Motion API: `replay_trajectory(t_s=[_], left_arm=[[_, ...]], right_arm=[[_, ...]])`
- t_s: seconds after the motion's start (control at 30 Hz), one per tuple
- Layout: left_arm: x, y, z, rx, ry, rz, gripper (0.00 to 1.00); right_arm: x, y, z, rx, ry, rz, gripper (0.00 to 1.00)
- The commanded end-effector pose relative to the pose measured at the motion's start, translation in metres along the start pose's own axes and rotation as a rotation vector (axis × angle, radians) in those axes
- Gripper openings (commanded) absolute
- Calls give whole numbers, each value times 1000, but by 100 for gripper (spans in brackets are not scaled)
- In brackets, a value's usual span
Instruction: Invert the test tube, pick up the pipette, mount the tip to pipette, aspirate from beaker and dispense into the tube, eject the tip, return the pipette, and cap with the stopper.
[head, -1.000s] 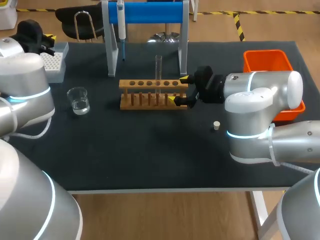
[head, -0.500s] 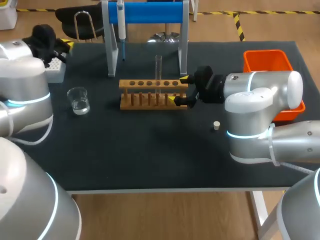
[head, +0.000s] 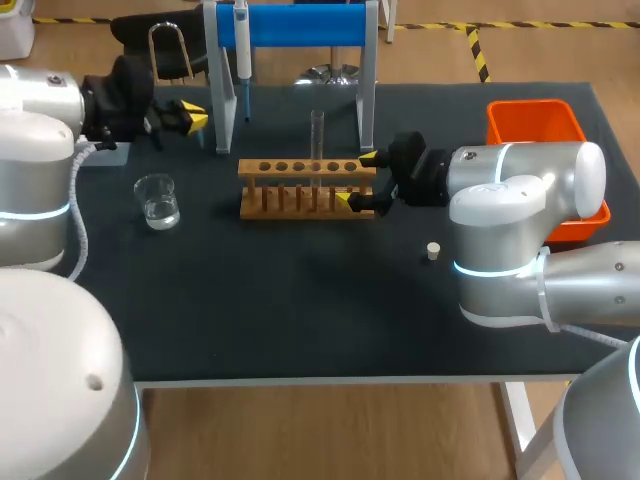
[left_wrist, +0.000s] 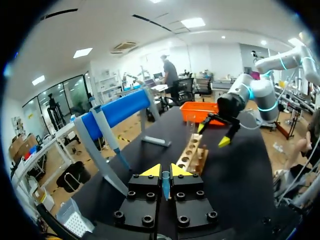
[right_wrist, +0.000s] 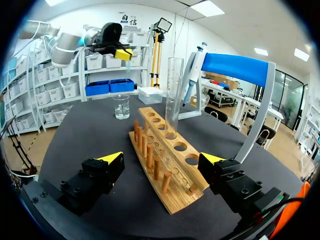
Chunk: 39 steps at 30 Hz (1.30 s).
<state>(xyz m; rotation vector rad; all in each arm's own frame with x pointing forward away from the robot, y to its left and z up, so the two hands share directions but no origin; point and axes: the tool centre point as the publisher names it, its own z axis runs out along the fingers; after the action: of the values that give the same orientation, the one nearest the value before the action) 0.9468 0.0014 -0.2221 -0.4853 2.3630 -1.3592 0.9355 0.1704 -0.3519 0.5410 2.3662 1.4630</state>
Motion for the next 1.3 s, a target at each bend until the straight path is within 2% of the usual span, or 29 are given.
replay_trajectory(t_s=[0.03, 0.5, 0.57, 0.7, 0.83, 1.0, 1.2, 1.3], left_arm=[[-2, -3, -26, -100, 170, 0, 0], [-2, -3, -26, -100, 170, 0, 0], [2, -12, -20, -99, 213, 29, 0], [28, -28, -10, -37, 298, 55, 0], [56, -44, -2, -39, 362, 64, 0], [94, -63, 8, -34, 423, 57, 0], [135, -77, 26, -45, 491, 26, 0], [153, -85, 31, -30, 495, 42, 0]], right_arm=[[1, 0, 0, -1, -3, 0, 100], [1, 0, 0, -1, -3, 0, 100], [1, 0, 0, -1, -3, 0, 100], [1, 0, 0, -1, -3, 0, 100], [1, 0, 0, -1, -3, 0, 100], [1, 0, 0, -1, -3, 0, 100], [1, 0, 0, -1, -3, 0, 100], [1, 0, 0, -1, -3, 0, 100]])
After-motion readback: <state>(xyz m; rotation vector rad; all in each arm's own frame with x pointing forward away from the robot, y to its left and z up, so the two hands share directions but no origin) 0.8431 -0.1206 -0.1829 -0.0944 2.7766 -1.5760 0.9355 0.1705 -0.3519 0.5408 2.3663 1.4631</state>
